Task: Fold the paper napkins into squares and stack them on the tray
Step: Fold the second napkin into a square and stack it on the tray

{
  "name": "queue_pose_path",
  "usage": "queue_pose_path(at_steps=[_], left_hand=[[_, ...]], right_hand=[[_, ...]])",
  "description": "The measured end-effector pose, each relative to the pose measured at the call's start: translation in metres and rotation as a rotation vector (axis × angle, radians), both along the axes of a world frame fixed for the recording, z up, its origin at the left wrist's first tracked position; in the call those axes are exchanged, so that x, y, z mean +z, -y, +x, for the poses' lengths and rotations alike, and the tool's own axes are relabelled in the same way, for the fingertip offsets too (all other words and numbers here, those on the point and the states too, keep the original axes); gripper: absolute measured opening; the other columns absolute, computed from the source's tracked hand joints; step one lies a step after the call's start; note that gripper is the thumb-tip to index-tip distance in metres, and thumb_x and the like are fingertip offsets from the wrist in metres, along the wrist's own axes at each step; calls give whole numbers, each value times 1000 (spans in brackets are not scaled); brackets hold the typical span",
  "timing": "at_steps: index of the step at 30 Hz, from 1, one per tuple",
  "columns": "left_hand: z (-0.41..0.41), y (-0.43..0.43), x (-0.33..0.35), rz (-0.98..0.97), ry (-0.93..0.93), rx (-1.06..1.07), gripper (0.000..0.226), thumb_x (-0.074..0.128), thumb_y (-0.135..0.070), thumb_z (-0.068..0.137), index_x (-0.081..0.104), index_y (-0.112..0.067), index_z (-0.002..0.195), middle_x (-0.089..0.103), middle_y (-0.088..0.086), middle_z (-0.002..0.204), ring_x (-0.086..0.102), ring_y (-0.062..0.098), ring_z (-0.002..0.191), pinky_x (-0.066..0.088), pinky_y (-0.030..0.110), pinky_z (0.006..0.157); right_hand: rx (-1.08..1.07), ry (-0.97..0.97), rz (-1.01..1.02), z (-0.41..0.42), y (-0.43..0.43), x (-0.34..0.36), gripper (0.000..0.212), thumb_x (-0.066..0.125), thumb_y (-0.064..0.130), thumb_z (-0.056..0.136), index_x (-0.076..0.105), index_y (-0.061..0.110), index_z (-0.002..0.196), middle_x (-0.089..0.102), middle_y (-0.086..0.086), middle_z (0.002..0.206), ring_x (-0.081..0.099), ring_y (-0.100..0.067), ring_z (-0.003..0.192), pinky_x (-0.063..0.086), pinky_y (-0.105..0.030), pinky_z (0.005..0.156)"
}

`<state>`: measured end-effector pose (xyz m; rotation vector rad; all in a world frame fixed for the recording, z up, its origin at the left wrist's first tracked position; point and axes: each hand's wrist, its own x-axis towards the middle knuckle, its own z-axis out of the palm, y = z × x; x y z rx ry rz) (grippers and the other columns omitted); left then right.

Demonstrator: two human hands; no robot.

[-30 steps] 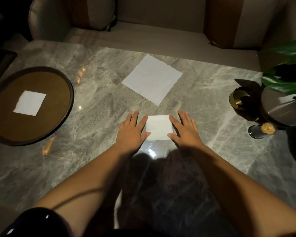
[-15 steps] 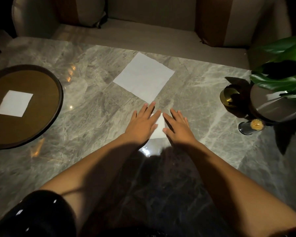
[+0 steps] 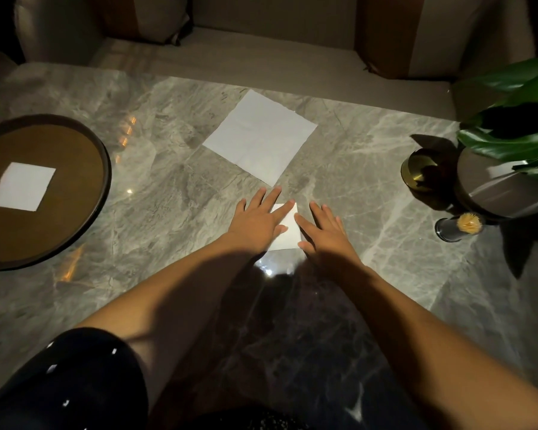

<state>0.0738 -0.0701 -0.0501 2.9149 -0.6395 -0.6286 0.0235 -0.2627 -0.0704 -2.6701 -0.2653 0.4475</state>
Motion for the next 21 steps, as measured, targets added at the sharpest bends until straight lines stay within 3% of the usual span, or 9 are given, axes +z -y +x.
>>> queue_pose_path(at_steps=[3,8,12,17,21], left_hand=[[0,0,-1,-3,0,3,60,35,-46,104,5,-42,156,-9,-3,167,-7,28,153,12,59,120],[0,-3,-2,-22,9,-3,59,35,-45,104,7,-41,155,-7,-2,167,-5,28,153,13,59,119],[0,-2,-2,-26,9,-9,59,35,-45,104,7,-41,155,-6,-2,167,-4,29,153,14,59,118],[0,-2,5,-30,-13,-12,58,34,-43,105,7,-39,156,-7,0,167,-4,30,153,13,60,118],[-3,-6,19,-212,-35,28,61,35,-41,105,3,-37,157,-4,4,167,8,29,153,18,61,117]], right_hand=[[26,68,-13,-18,2,-1,64,61,22,99,33,23,156,9,-15,168,-1,-36,155,-2,-48,120],[75,66,-135,-37,0,4,64,67,23,91,43,20,151,24,-25,162,16,-45,151,23,-63,119],[72,93,-143,-52,2,7,54,69,17,90,56,15,142,38,-30,154,33,-51,143,38,-68,107],[59,114,-111,-55,4,8,52,71,18,89,59,18,139,39,-27,154,35,-47,144,40,-62,109],[-59,105,-10,-49,4,14,37,65,28,91,67,23,127,49,-18,148,44,-35,137,42,-52,105]])
